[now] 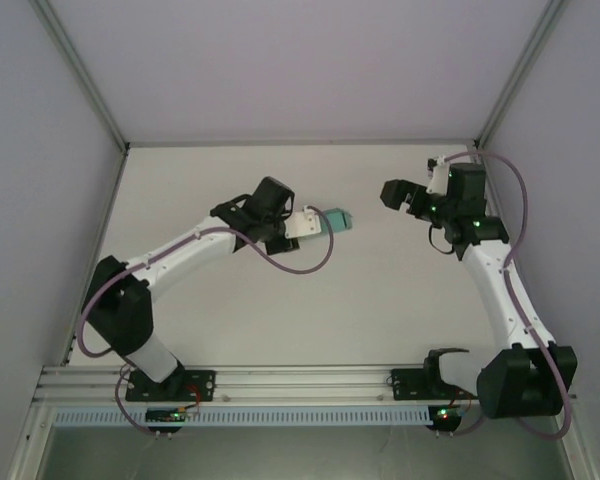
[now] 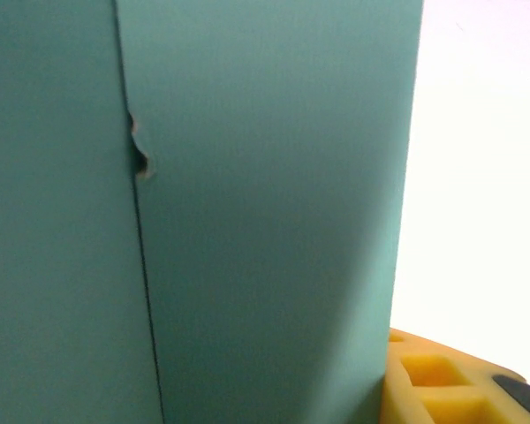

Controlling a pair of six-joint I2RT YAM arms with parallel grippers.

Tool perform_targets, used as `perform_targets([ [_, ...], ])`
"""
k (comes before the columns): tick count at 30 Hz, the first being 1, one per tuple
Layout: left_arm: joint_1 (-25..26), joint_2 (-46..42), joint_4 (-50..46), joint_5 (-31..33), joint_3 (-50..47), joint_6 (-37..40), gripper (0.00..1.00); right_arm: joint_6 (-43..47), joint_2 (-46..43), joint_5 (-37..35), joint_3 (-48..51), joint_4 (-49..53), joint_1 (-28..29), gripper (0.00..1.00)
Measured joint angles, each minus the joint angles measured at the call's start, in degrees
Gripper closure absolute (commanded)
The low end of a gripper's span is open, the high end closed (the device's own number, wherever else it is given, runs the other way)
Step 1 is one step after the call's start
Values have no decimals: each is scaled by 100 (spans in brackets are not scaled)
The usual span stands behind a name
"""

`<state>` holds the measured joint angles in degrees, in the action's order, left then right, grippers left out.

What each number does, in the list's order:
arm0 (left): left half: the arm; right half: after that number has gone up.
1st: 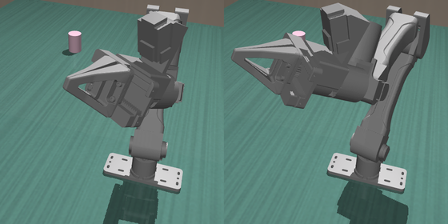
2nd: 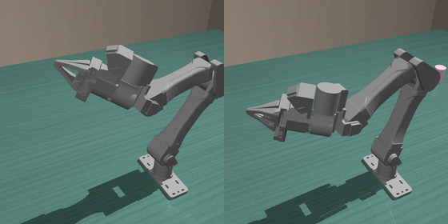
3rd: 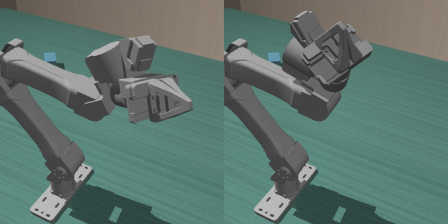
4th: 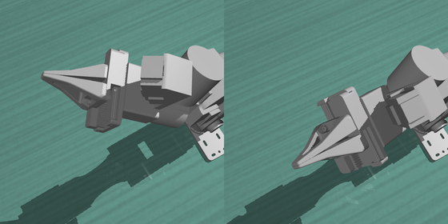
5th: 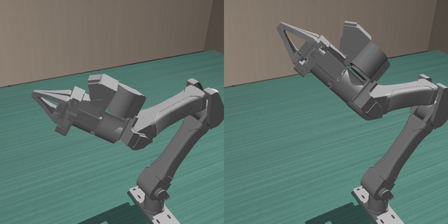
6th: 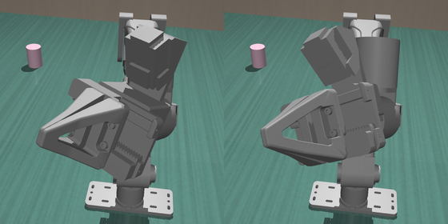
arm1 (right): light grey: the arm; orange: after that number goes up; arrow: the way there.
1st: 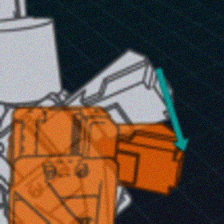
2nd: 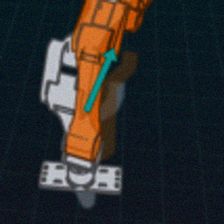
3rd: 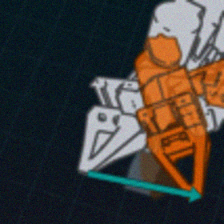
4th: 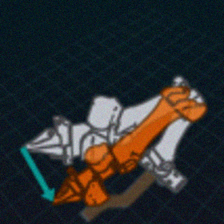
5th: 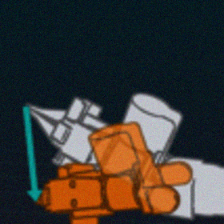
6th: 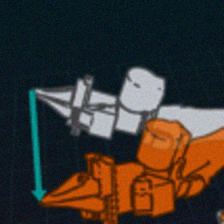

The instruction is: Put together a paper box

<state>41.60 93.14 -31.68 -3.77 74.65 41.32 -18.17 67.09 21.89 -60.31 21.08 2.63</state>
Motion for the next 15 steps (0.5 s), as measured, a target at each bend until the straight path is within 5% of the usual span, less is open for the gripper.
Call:
perform_targets([
  [7,-275,684,-1399,-450,437,-90,65,1650,11,737,111,-122,533,4],
  [15,-308,992,-1794,-439,739,-186,62,2785,944,343,-240,358,1821,19],
])
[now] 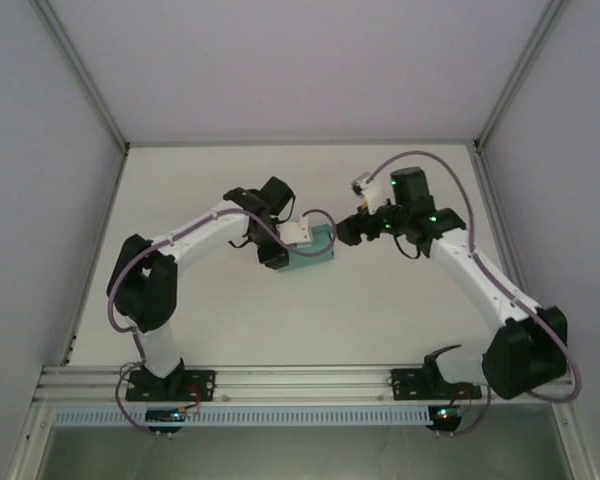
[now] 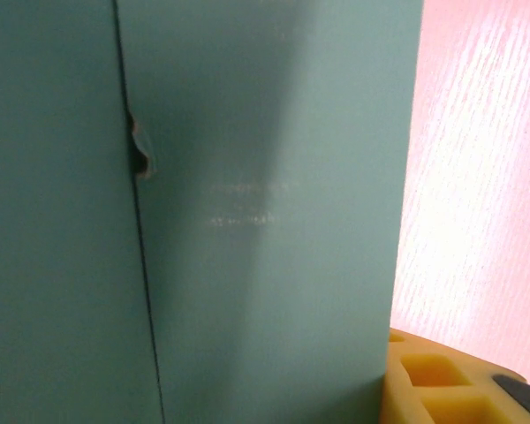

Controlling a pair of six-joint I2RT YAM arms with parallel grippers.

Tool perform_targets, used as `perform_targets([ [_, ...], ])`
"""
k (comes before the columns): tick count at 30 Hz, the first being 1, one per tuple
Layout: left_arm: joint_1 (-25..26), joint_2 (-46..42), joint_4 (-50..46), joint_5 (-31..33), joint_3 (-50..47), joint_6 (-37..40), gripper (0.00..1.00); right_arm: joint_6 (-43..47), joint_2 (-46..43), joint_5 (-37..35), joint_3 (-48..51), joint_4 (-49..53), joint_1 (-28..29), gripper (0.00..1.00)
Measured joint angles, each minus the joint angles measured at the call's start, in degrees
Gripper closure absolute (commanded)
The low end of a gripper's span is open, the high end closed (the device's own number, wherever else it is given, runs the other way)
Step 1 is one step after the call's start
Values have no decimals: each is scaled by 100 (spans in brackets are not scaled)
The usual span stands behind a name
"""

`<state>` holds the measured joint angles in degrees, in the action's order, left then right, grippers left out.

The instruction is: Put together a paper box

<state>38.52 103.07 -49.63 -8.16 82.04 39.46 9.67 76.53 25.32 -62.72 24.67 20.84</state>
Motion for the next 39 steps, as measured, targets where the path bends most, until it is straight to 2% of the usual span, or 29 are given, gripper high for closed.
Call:
perform_targets([
  [1,0,42,-15,-4,13,2,62,70,164,-57,-31,20,63,22],
  [3,0,146,-76,-20,76,4,62,192,518,-136,-122,72,129,33],
  [7,0,323,-142,-17,293,-11,57,369,1036,-153,-297,138,173,44],
  [9,0,372,-151,-22,343,-15,55,455,1185,-146,-363,199,197,55],
  [13,0,391,-164,-22,367,-35,55,522,1397,-146,-584,262,236,61],
  [16,0,393,-162,-20,369,-35,55,544,1425,-155,-664,284,267,73],
  [18,0,393,-162,-20,369,-35,54,568,1467,-160,-748,343,297,85],
  [20,0,393,-153,-17,369,-42,53,597,1545,-201,-861,461,334,93],
  [24,0,400,-142,-4,369,-79,53,490,1626,-417,-942,599,404,96],
  [28,0,400,-96,-4,369,-157,51,4,1508,-1056,-800,321,634,99],
  [34,0,400,11,-11,369,-164,48,-1187,955,-2044,151,-850,1082,100],
  [39,0,400,31,-20,369,-177,47,-1617,678,-2605,1010,-2188,1403,100],
])
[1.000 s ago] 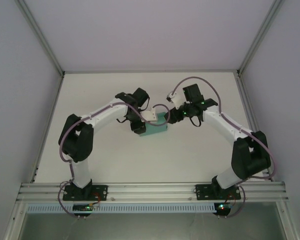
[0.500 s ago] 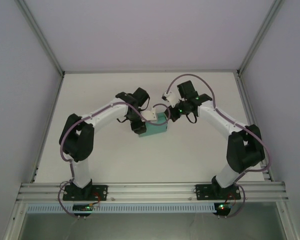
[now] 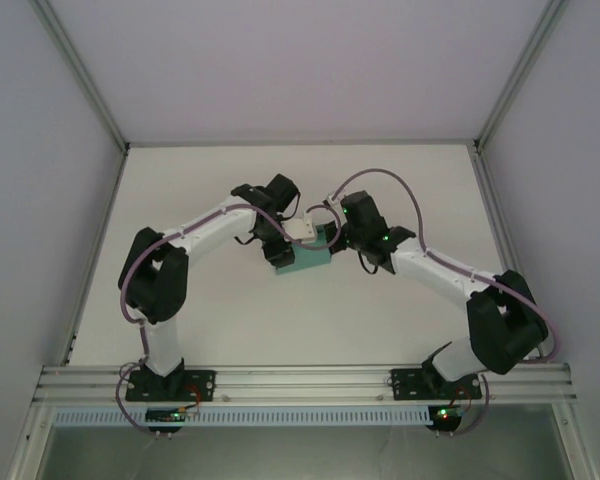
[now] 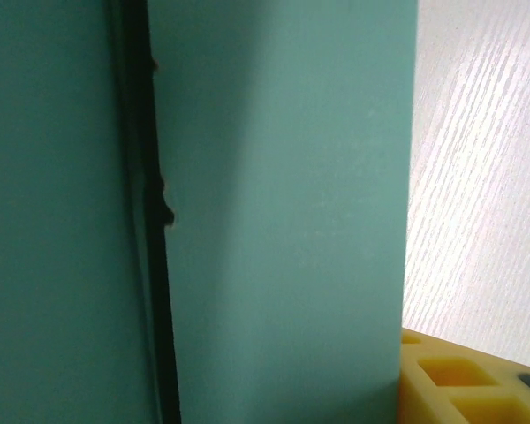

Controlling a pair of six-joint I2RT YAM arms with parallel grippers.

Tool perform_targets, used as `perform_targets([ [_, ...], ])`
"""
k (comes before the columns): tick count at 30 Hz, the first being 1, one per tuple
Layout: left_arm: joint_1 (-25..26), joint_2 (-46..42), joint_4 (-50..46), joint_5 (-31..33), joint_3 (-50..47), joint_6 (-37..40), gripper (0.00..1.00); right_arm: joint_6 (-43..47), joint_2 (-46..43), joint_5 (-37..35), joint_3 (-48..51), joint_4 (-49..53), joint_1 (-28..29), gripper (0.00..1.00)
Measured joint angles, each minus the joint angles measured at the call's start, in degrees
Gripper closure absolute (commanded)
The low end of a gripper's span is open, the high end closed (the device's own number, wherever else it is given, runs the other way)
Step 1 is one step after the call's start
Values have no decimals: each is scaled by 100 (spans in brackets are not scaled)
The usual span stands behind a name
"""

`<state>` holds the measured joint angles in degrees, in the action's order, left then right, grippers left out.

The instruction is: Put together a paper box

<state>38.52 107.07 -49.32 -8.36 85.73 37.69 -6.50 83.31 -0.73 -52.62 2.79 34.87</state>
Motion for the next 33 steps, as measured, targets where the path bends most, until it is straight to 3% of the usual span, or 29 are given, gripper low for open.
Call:
perform_targets([
  [6,0,0,26,2,0,-79,46,-407,-31,-162,461,-970,26,100],
  [11,0,4,61,2,0,-133,46,-1185,-22,-136,114,-282,-13,100],
  [17,0,4,118,-2,0,-138,46,-1510,129,-83,-498,774,-61,100],
  [21,0,4,144,-2,0,-138,46,-1427,160,-144,-505,741,-63,100],
  [24,0,4,177,-2,0,-146,46,-1143,125,-323,-98,35,0,100],
  [29,0,2,254,-4,0,-227,41,-612,4,-614,627,-1097,94,100],
  [33,0,-26,337,-24,0,-310,22,-420,-20,-750,772,-1346,138,100],
])
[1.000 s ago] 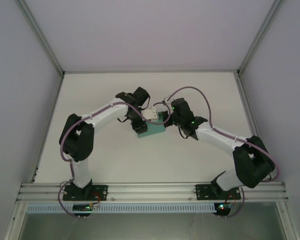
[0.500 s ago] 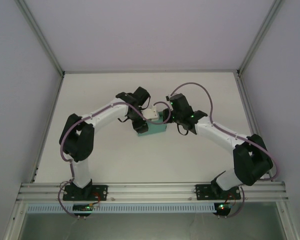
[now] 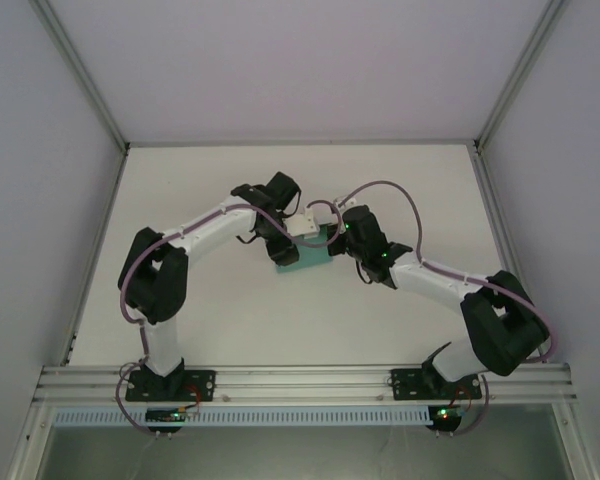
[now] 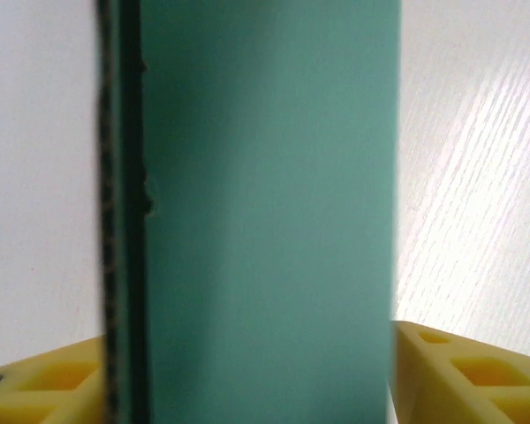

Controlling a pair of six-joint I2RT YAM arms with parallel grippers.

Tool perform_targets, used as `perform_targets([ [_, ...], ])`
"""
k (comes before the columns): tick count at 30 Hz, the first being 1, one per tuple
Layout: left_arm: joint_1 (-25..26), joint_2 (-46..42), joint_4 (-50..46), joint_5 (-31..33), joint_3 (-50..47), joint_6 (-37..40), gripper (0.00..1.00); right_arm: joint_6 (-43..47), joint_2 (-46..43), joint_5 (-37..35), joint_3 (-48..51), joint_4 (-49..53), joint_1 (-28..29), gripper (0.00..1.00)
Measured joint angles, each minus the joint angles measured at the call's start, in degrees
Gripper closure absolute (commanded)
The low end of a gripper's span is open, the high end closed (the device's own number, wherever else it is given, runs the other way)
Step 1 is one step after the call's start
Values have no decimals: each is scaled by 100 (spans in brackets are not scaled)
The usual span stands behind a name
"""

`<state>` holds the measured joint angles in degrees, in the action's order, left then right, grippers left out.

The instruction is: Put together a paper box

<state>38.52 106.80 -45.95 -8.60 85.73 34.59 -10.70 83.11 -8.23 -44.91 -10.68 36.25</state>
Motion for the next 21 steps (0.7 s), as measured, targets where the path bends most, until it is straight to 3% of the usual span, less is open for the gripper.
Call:
perform_targets([
  [3,0,-109,98,-31,-13,-146,0,20,-15,-144,-13,59,74,100],
  [11,0,-1394,706,315,-828,-890,1,-20,-63,-404,-295,702,271,100],
  [12,-2,-1622,802,474,-999,-1088,2,-26,-63,-415,-332,785,291,100],
  [16,-133,-2221,1023,802,-1497,-1840,29,-68,-61,-470,-483,1082,356,100],
  [21,-393,-2308,1086,796,-1757,-2575,37,-87,-17,-507,-654,1357,420,100],
])
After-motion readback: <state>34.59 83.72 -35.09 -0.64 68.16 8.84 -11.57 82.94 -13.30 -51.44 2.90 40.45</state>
